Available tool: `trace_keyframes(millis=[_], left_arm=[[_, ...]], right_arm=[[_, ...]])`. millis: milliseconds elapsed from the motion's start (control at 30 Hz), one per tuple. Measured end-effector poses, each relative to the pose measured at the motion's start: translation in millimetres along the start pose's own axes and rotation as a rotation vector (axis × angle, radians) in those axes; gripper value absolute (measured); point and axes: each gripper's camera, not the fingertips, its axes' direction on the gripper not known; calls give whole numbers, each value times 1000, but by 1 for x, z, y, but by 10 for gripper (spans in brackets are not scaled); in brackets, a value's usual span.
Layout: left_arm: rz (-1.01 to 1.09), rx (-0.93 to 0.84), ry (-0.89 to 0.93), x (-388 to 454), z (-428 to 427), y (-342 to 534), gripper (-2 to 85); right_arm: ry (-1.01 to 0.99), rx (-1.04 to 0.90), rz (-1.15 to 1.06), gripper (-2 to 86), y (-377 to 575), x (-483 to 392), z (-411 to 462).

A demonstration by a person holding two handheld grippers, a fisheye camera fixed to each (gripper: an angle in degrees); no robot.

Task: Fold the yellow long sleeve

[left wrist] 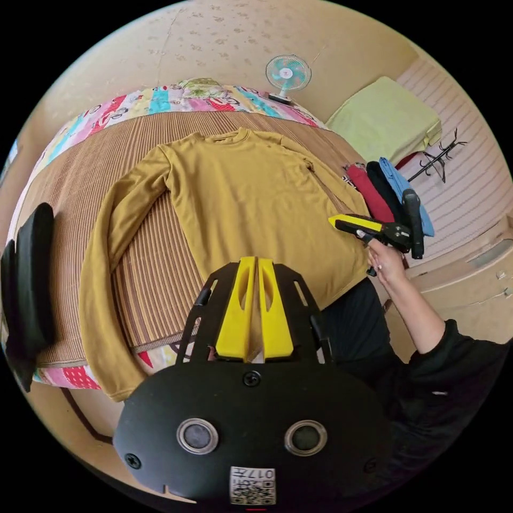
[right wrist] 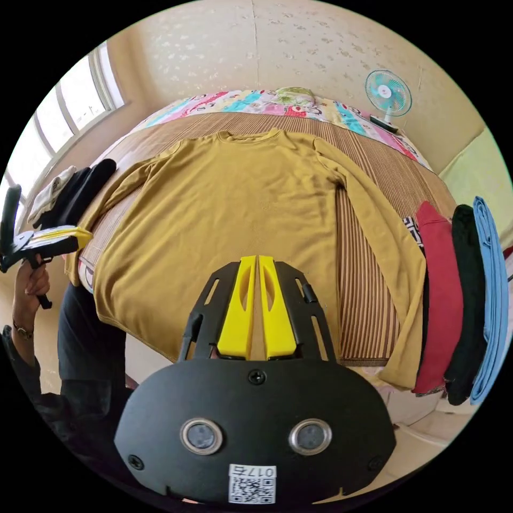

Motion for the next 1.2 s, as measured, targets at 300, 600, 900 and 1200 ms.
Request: trace_keyframes(millis=[300,600,900,1200], left_arm=[[-132,-29,1,-36,35,84,-2],[-436,187,-253,-112,-88,219,85],[-508,-33,-162,-166,-57,194,36],[-386,289,421,-177,-230,220,-4]], right_arm=[[-120,85,88,6,72,-9,-16],[-285,75,125,6,125,13,-37],[-310,67,167,6,134,43,-47],[-463,75,252,7,152,90,-50]])
